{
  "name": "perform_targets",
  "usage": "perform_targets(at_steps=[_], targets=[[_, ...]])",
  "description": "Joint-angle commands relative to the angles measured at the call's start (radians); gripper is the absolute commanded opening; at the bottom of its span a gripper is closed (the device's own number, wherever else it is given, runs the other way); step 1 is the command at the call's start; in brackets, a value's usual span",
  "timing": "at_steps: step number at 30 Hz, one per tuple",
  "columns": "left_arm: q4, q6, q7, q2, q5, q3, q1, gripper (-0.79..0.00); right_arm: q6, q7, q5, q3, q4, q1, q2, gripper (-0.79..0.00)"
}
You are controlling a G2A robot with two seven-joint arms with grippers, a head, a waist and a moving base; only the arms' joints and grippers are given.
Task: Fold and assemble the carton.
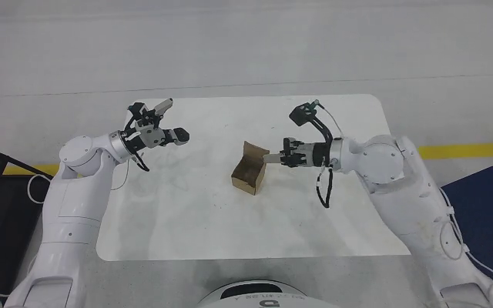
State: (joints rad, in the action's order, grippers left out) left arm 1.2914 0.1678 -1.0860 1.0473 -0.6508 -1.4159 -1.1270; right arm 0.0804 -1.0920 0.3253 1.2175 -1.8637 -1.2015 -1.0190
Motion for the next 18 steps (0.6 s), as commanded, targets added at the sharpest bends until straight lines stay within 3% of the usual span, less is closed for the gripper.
perform_targets(at_steps=[1, 6, 8, 10, 12, 16, 18], targets=[[0.0, 0.0, 0.0, 0.0, 0.0, 0.0, 0.0, 0.0, -0.045, 0.002, 0.072, -0.016, -0.015, -0.006, 0.001, -0.148], [0.015, -0.004, 0.007, 0.0, 0.012, 0.007, -0.007, 0.0, -0.21, 0.032, 0.228, -0.129, -0.021, 0.035, -0.015, -0.185], [0.048, -0.003, -0.004, -0.004, 0.072, 0.021, -0.019, 0.0, -0.262, 0.048, 0.25, -0.178, -0.004, 0.068, -0.027, -0.237], [0.067, -0.001, -0.021, -0.009, 0.116, 0.025, -0.029, 0.0, -0.272, 0.039, 0.227, -0.206, 0.019, 0.098, -0.036, -0.277], [0.08, 0.0, -0.033, -0.013, 0.134, 0.026, -0.04, 0.0, -0.27, 0.028, 0.214, -0.222, 0.039, 0.123, -0.042, -0.394], [0.097, 0.0, -0.029, -0.017, 0.149, 0.022, -0.054, 0.0, -0.277, 0.008, 0.238, -0.259, 0.07, 0.162, -0.051, -0.428], [0.104, 0.002, -0.027, -0.019, 0.147, 0.019, -0.057, 0.0, -0.284, 0.006, 0.245, -0.271, 0.083, 0.176, -0.055, -0.526]])
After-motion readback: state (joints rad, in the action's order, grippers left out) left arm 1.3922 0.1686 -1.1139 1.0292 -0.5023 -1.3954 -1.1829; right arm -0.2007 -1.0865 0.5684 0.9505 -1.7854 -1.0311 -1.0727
